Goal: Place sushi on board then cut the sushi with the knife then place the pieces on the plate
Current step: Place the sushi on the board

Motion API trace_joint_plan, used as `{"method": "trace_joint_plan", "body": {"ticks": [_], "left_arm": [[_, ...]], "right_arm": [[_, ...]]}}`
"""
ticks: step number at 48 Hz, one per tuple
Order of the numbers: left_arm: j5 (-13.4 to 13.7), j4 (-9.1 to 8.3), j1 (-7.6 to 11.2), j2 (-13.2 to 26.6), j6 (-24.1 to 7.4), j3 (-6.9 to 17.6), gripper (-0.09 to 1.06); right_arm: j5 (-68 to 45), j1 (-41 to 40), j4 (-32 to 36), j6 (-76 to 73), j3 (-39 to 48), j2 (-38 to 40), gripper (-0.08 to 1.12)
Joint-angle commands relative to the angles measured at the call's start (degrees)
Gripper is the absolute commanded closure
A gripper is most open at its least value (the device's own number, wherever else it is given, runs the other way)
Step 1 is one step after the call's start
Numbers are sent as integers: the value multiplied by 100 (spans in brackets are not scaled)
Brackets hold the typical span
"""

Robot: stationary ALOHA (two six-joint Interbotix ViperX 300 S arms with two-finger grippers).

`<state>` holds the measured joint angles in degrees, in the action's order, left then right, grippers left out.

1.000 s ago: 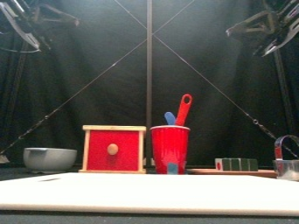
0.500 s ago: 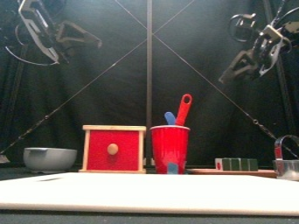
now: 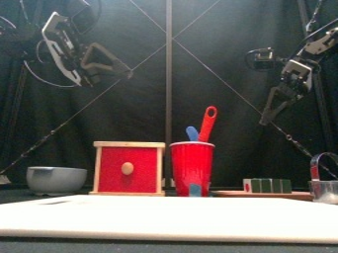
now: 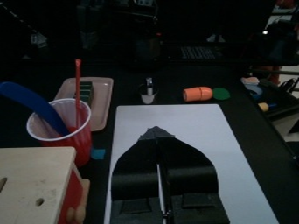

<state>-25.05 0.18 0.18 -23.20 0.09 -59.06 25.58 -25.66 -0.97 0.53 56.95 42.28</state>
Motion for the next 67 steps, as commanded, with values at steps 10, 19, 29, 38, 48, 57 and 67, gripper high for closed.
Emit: {"method": "trace_joint_plan", "body": {"ticks": [10, 19, 29, 38, 48, 57, 67], "left_arm": [[-53, 9, -35, 141, 18, 220, 98], [-53, 0, -53, 149, 18, 246, 98], [-53, 0, -88, 149, 18, 246, 98], [-53, 0, -79, 141, 18, 220, 98], [-53, 35, -79, 149, 18, 202, 98], [-53, 97, -79, 149, 26, 193, 98], [-53, 220, -79, 141, 9, 193, 98]], "right_arm": [[650, -97, 229, 88, -360, -272, 8], [1028, -167, 598, 519, -580, -721, 9], [1028, -475, 316, 1441, -712, -1345, 9], [853, -932, -483, 2672, -747, -1828, 9], [782, -1327, -1415, 4008, -729, -2250, 9], [650, -1521, -1828, 4641, -765, -2689, 9], [334, -1529, -1811, 4711, -773, -3103, 9]]}}
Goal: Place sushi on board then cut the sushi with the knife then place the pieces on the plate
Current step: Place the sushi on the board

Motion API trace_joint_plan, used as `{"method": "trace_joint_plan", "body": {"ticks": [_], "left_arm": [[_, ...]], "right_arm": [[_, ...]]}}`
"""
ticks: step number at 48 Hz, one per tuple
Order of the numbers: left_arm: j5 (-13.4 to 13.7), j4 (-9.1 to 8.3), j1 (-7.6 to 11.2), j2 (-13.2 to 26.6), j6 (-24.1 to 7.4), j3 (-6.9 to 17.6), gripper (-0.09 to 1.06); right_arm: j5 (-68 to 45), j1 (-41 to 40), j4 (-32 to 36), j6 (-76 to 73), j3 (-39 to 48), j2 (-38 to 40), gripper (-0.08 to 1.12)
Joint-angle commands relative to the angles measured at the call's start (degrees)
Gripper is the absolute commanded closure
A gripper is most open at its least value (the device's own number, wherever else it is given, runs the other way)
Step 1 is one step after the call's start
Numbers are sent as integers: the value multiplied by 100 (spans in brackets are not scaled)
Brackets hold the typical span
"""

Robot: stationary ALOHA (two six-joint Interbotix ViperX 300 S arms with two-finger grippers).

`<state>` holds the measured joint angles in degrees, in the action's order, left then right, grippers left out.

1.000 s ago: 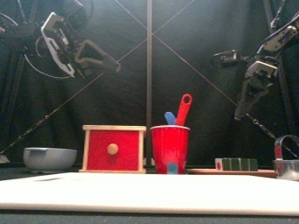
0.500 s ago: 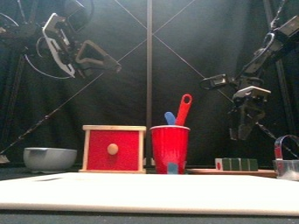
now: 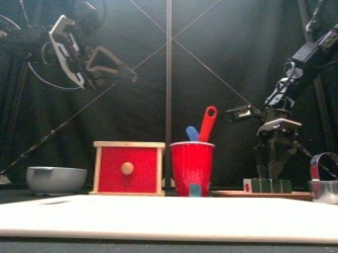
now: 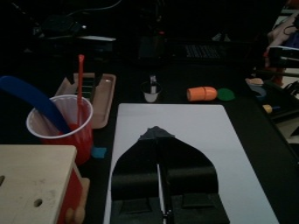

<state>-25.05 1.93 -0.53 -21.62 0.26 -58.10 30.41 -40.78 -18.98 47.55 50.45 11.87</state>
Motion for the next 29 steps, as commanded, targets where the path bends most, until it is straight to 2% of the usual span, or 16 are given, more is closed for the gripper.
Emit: {"method": "trace_joint_plan", "body": {"ticks": [1, 13, 24, 29], "left_arm": [[-53, 44, -9, -18, -9, 97, 98], [-53, 53, -9, -9, 0, 79, 98], [-53, 53, 9, -18, 0, 44, 98], [-53, 53, 0, -9, 0, 35, 98]], "right_arm": [[-167, -18, -9, 9, -114, -97, 9], [-483, 0, -70, -26, -70, -492, 16], [-501, 0, -220, -44, -53, -527, 42], [-483, 0, -281, -149, -53, -492, 50]]}}
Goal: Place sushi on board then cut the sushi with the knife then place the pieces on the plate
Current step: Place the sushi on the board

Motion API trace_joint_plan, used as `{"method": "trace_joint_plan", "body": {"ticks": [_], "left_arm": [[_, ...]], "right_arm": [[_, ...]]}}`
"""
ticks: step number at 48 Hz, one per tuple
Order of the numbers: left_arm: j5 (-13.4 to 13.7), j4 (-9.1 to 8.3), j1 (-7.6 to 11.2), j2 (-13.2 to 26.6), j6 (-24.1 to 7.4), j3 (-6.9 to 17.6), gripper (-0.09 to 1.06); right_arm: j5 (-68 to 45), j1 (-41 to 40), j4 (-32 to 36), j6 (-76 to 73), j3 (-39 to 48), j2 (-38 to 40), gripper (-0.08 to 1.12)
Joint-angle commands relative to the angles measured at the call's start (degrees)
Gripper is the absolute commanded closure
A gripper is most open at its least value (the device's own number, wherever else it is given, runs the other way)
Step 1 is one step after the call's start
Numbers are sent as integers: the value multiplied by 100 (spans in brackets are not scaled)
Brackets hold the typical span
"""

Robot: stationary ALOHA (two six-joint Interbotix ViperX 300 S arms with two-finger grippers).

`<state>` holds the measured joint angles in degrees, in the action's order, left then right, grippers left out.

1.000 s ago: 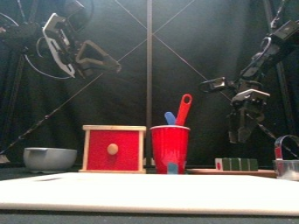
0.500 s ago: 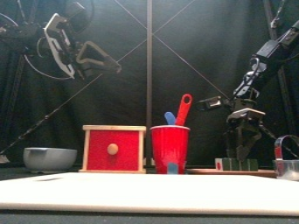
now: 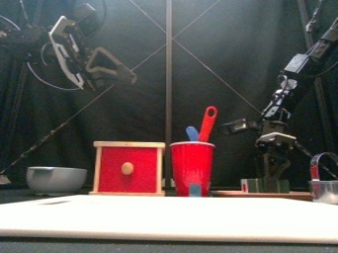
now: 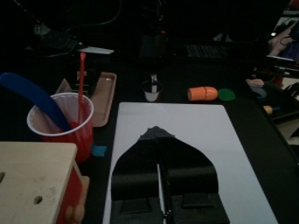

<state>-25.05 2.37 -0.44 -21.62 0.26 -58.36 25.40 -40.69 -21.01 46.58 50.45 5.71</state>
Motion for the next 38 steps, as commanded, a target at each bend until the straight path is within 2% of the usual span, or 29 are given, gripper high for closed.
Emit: {"method": "trace_joint_plan", "body": {"ticks": [1, 17, 38], "left_arm": [[-53, 9, -9, -9, 0, 53, 98], [-53, 9, 26, -18, 9, 53, 98], [-53, 9, 26, -9, 9, 26, 98]], "right_arm": [[35, -18, -123, -105, -62, 158, 50], [571, 79, -70, -1854, -176, 958, 50], [879, 1547, 1626, -5950, -158, 1863, 50]]}}
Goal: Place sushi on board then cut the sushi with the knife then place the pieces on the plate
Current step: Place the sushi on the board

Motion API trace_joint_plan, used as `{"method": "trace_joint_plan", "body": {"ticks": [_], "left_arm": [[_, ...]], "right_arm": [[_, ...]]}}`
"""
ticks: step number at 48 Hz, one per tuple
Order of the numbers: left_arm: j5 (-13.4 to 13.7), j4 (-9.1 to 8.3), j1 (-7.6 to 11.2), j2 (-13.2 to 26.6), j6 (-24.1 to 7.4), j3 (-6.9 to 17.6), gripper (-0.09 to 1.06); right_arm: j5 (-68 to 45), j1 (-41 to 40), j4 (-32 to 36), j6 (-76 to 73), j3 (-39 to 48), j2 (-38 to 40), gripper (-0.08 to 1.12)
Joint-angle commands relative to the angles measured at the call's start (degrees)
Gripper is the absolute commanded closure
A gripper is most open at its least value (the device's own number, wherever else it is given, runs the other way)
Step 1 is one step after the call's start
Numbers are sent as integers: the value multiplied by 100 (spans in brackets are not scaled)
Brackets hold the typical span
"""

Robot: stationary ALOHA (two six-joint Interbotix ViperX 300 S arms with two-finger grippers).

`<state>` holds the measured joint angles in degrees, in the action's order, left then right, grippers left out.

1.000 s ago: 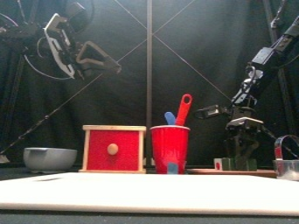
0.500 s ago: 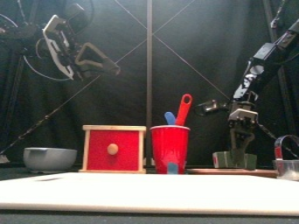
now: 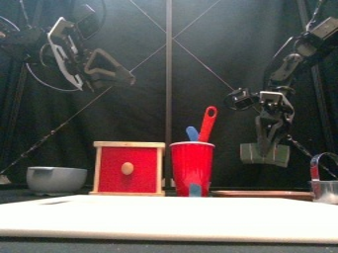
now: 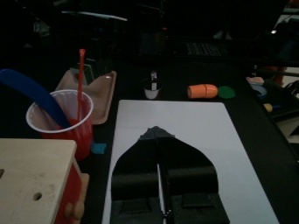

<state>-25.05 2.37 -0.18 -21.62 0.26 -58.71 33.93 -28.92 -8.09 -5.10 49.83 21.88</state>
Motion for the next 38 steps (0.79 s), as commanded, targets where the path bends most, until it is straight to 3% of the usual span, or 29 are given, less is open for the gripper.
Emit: {"method": "trace_joint_plan", "body": {"ticks": [1, 24, 38], "left_arm": [[-53, 9, 9, -18, 9, 62, 98], [-53, 9, 9, -18, 9, -44, 98], [-18, 9, 0, -88, -9, -114, 98]], "right_arm": [[26, 439, 396, -967, -97, 264, 50], [-18, 2303, 1362, -4922, -264, 185, 50], [-308, 3305, 2663, -7594, -439, -272, 50]]}}
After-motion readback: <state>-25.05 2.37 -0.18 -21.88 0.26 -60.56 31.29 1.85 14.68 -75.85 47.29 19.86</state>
